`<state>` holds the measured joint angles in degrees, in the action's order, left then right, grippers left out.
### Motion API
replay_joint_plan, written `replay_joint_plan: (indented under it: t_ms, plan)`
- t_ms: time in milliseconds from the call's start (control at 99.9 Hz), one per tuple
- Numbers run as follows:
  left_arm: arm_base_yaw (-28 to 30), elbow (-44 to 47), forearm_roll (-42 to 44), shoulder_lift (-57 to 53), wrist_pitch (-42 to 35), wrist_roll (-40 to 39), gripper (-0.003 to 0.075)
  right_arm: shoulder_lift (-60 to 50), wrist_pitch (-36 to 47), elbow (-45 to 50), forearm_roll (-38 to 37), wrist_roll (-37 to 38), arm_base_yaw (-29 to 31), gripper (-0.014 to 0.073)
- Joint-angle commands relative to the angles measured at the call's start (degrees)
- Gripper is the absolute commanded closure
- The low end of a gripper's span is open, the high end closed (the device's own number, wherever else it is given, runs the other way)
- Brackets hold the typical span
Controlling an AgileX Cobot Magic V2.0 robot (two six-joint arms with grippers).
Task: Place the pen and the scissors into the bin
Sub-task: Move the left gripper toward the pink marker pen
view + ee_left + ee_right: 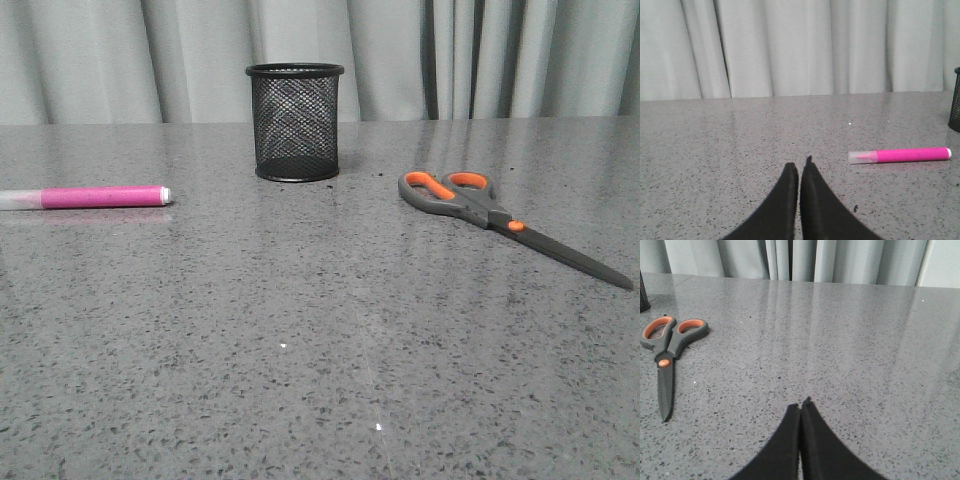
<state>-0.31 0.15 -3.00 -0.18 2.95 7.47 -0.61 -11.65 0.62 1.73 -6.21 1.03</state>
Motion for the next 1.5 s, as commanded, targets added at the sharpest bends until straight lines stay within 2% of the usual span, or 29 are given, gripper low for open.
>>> replay_joint_plan:
  t_ms: [0, 450, 590, 1051, 1241, 1381, 1491]
  plan:
    - [-0.35, 2.49, -0.24, -1.81, -4.16, -0.63, 0.0739, -1.16, 4.20, 0.77, -0.25, 0.02, 0.32, 0.0652]
    - [-0.35, 2.49, -0.24, -1.81, -4.16, -0.63, 0.0739, -1.16, 4.20, 0.77, -0.25, 0.02, 0.32, 0.0652]
    - [-0.35, 2.49, -0.24, -1.81, -4.16, -0.63, 0.0739, -1.16, 4.46, 0.77, -5.24, -0.53, 0.32, 0.0652]
    - [-0.35, 2.49, -0.24, -1.81, -4.16, -0.63, 0.0739, -1.16, 7.71, 0.77, -5.24, -0.53, 0.32, 0.0652]
    - [-0.35, 2.49, -2.22, -1.81, -4.16, -0.63, 0.0739, -1.16, 7.71, 0.77, -0.21, -0.53, 0.32, 0.0652]
    - [-0.35, 2.49, -2.80, -1.81, -4.16, -0.63, 0.0739, -1.16, 7.71, 0.77, 0.63, -0.53, 0.32, 0.0652]
    - [-0.35, 2.49, -6.07, -1.81, -4.05, -0.63, 0.0739, -1.16, 7.93, 0.77, 3.45, -0.53, 0.32, 0.0652]
